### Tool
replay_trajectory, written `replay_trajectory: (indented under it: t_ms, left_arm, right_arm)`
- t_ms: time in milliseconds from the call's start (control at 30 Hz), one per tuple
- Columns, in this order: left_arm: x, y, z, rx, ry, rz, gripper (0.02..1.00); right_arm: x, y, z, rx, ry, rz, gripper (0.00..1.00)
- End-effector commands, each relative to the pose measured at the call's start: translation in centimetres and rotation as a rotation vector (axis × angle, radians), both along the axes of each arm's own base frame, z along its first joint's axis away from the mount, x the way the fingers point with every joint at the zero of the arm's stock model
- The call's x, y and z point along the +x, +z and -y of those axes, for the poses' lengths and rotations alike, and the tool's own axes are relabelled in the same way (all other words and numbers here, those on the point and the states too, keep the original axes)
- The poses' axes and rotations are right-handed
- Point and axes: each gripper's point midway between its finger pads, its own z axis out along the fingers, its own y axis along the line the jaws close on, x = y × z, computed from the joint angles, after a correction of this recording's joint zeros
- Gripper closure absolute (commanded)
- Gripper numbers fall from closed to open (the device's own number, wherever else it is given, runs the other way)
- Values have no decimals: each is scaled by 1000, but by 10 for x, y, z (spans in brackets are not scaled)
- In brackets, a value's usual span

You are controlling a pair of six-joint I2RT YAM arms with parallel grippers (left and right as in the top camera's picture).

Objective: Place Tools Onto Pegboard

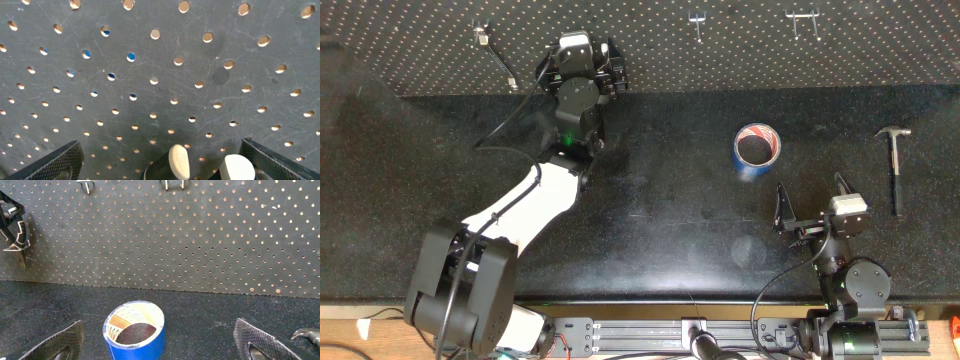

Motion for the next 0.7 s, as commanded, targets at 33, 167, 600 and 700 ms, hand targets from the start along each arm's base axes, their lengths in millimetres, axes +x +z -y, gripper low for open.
replay_trajectory:
  t_ms: [33, 167, 600, 700]
  left_arm:
    - [0, 24, -3, -8, 8, 48, 23]
    - [-15, 49, -19, -6, 28, 42, 25]
    - [-201, -7, -100, -86, -45, -280, 23]
    - [-223, -33, -96, -91, -73, -172, 23]
  right_arm:
    - [-1, -1, -2, 8, 10, -1, 23]
    - [-1, -1, -2, 8, 10, -1, 25]
    - [-1, -1, -2, 8, 11, -1, 23]
    - [-1, -1, -2, 8, 10, -1, 23]
